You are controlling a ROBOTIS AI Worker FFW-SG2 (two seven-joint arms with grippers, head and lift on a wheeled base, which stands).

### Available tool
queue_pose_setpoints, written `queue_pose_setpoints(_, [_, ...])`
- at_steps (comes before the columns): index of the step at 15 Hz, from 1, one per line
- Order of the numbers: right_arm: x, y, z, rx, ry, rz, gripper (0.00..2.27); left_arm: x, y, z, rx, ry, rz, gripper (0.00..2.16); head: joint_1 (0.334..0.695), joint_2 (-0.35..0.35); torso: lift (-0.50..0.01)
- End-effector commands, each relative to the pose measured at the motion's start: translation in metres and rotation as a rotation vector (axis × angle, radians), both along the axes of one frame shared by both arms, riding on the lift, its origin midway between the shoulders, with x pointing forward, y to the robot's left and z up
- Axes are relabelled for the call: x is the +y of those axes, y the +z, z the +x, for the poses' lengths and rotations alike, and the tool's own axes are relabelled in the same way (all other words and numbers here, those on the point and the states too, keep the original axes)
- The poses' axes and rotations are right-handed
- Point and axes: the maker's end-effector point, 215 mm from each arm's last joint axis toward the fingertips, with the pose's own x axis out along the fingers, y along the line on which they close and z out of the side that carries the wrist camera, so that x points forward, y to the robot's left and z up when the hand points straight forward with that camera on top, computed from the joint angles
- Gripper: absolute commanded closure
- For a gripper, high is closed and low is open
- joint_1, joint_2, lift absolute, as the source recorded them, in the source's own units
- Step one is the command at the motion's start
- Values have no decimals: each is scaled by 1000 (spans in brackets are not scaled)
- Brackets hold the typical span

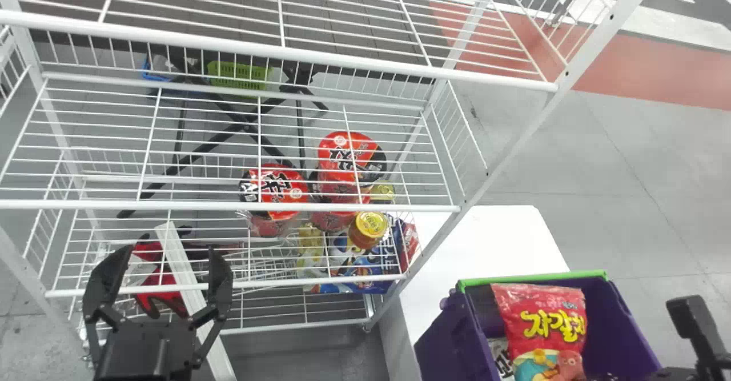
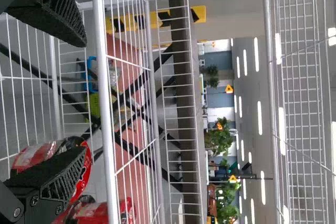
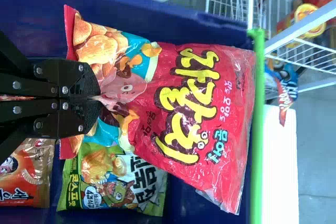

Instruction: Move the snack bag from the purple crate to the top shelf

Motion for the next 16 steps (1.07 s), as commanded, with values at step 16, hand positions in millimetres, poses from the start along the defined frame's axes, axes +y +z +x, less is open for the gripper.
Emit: queue_pose_setpoints(16, [19,21,20,-62,1,14,1771,7,14,-4,-22,21,-7,124,695,-350,-238])
